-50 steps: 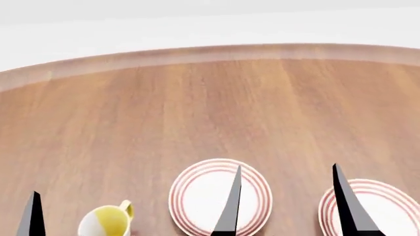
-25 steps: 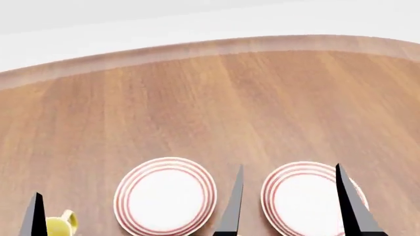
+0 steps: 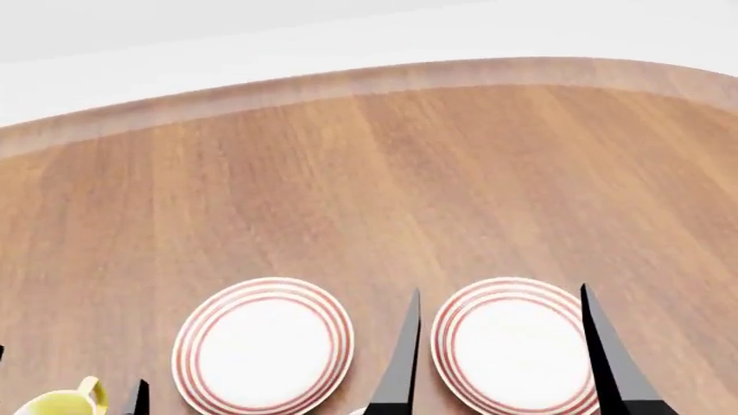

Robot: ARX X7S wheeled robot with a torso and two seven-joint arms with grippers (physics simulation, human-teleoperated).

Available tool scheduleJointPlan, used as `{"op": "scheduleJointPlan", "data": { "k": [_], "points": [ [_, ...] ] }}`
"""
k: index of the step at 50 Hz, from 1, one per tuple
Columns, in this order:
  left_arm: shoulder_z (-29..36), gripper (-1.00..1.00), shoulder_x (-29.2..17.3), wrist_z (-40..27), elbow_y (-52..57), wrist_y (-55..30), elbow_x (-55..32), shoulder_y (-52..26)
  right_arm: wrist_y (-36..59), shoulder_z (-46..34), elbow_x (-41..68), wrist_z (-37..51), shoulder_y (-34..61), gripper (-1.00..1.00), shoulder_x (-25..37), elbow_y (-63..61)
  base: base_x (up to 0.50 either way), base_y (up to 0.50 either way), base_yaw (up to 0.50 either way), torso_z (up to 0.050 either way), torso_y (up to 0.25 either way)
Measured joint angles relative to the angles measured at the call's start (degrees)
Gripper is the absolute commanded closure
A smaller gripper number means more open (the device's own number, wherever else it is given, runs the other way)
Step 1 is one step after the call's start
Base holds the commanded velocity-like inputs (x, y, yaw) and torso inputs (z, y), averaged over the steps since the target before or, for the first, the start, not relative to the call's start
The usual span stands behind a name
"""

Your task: Put the white mug on the left plate.

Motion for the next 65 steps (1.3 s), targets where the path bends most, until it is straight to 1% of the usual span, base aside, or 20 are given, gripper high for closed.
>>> {"op": "scheduleJointPlan", "data": {
  "k": [7, 17, 32, 47, 65],
  "points": [
    [4.2, -1.0, -0.4, 2.5, -4.0, 2.9, 2.8, 0.4, 0.5, 0.0, -0.1, 0.3, 0.2, -1.0, 0.1, 0.2, 0.0, 0.0, 0.0, 0.0, 0.0],
    [10.3, -1.0, -1.1, 6.2, -13.8, 11.2, 8.2, 1.9, 0.8, -0.2, 0.2, 0.8, 0.4, -1.0, 0.4, 0.6, 0.0, 0.0, 0.0, 0.0, 0.0],
    [16.0, -1.0, -1.1, 9.2, -24.6, 17.7, 12.3, 3.1, 1.0, -0.5, 0.6, 1.5, 0.6, -1.0, 1.0, 0.6, 0.0, 0.0, 0.0, 0.0, 0.0],
    [20.4, -1.0, -0.7, 10.3, -31.6, 21.7, 15.3, 4.9, 1.7, -0.7, 0.9, 2.0, 0.8, -1.0, 1.4, -0.1, 0.0, 0.0, 0.0, 0.0, 0.0],
    [23.9, -1.0, -0.5, 11.5, -33.9, 21.7, 16.5, 6.2, 1.9, -0.3, -0.1, 0.8, 0.6, -1.0, 0.5, -0.6, 0.0, 0.0, 0.0, 0.0, 0.0]
  ]
}}
